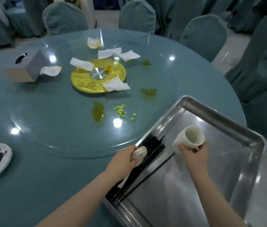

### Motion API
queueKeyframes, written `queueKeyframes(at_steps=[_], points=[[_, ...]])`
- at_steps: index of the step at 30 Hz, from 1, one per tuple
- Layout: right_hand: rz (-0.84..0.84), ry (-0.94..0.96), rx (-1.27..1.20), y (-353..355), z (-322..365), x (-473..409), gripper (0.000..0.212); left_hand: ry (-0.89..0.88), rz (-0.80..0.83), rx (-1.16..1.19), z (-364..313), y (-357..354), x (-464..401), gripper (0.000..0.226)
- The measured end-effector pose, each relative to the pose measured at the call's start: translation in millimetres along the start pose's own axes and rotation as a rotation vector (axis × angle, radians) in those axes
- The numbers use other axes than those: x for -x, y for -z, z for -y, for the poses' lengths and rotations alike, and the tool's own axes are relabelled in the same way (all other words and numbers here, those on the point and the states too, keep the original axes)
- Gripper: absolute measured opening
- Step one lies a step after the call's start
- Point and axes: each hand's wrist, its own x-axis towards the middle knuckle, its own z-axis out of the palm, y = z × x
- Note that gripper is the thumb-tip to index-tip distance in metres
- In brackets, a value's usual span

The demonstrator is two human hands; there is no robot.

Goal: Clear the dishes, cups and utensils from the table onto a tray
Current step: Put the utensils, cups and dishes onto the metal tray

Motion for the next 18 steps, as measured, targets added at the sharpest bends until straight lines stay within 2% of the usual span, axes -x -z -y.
queueKeyframes(at_steps=[3, 6, 9, 15, 18], points=[[-0.025, -0.010, 0.017, 3, -7, -32, 0.062, -0.054, 0.131, -0.115, -22, -22, -25, 0.040], [-0.008, -0.022, 0.027, 1, -12, -54, 0.062, -0.028, 0.196, -0.148, -38, -44, -41, 0.041], [0.019, -0.036, 0.007, -4, -18, -62, 0.063, 0.015, 0.157, -0.169, -46, -59, -50, 0.041], [0.155, -0.072, 0.063, -9, -28, -64, 0.069, -0.033, 0.056, -0.210, -48, -70, -47, 0.044], [0.146, -0.120, 0.119, -5, -33, -53, 0.061, -0.070, 0.036, -0.166, -39, -63, -40, 0.050]])
